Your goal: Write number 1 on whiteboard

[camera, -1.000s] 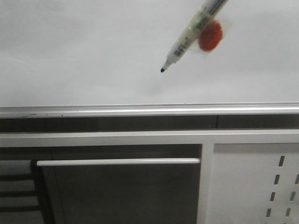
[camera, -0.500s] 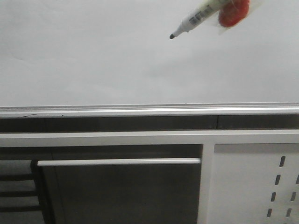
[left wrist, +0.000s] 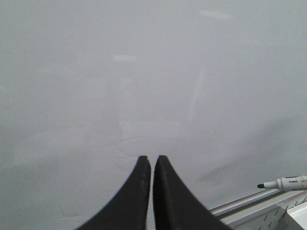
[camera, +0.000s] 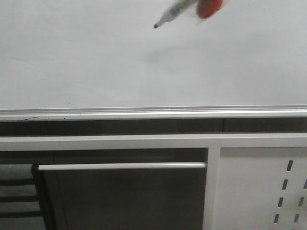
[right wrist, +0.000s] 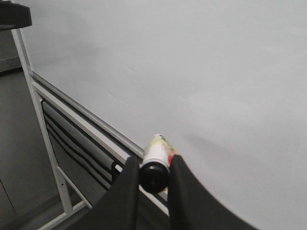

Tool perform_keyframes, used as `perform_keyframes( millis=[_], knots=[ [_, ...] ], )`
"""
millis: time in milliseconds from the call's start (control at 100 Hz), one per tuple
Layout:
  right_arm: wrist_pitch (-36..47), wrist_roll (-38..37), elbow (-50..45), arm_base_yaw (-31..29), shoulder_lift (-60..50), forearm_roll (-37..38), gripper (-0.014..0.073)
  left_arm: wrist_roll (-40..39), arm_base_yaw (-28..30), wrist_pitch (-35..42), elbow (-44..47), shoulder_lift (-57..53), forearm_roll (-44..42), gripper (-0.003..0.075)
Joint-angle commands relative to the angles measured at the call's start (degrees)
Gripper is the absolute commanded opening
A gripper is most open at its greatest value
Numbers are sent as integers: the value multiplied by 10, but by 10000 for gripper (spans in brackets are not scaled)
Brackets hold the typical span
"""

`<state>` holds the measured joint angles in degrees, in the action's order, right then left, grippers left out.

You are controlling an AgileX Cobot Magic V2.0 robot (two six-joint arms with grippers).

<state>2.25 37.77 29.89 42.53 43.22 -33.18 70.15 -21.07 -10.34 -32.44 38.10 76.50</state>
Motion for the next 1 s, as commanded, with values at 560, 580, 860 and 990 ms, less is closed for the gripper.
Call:
perform_keyframes(
  millis=[560,580,860,990],
  knots=[
    [186,29,27,18,83,26,-43,-6,0,29,-13,-2,15,-20],
    [188,29,27,18,83,26,-43,-6,0,29,-13,-2,15,-20],
    [224,29,27,13,98,26,-43,-6,0,29,-13,-2,15,-20],
    [230,29,28,-5,127,25,-43,-6,0,28,-13,-2,15,-20]
  ],
)
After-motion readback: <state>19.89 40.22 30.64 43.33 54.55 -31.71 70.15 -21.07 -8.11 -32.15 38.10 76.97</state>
